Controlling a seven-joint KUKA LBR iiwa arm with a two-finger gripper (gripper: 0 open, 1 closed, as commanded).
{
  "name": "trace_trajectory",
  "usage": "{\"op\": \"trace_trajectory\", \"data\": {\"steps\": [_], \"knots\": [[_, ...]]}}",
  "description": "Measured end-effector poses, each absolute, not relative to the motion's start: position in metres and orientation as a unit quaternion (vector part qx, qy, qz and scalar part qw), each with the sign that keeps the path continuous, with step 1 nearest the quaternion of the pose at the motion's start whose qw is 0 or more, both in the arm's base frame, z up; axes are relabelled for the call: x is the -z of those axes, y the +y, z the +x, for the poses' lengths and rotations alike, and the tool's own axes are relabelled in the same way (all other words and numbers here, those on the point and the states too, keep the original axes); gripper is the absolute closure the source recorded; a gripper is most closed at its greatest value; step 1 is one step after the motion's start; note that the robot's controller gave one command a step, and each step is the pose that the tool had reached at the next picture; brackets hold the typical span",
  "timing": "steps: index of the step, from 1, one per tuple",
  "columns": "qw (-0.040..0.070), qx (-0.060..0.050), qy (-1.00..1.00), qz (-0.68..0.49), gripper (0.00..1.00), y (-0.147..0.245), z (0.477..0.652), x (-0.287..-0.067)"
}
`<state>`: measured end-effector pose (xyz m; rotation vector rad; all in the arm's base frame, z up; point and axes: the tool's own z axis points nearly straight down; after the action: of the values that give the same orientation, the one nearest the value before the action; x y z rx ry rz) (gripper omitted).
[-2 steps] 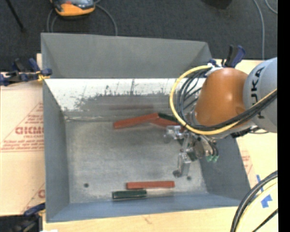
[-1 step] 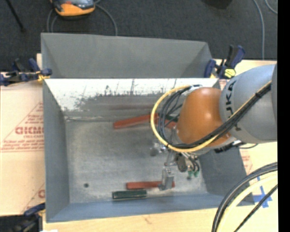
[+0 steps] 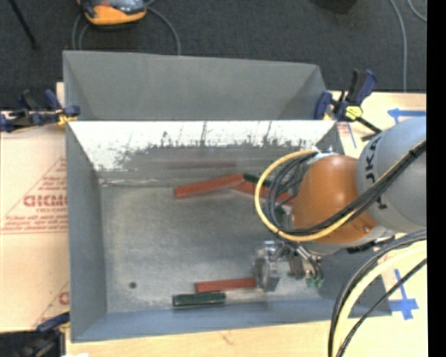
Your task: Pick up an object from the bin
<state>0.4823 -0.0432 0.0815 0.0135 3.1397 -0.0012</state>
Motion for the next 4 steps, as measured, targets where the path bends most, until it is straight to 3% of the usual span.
{"op": "trace_trajectory", "data": {"steps": [1, 2, 3, 4], "knots": [[0.002, 0.0, 1.0, 0.004, 0.0, -0.043, 0.483, -0.082], [0.002, 0.001, 1.0, 0.004, 0.0, -0.043, 0.483, -0.082], [0.005, 0.0, 0.982, -0.187, 1.0, 0.022, 0.475, -0.072], [0.014, 0.001, 0.982, -0.188, 0.0, 0.022, 0.48, -0.074]]}}
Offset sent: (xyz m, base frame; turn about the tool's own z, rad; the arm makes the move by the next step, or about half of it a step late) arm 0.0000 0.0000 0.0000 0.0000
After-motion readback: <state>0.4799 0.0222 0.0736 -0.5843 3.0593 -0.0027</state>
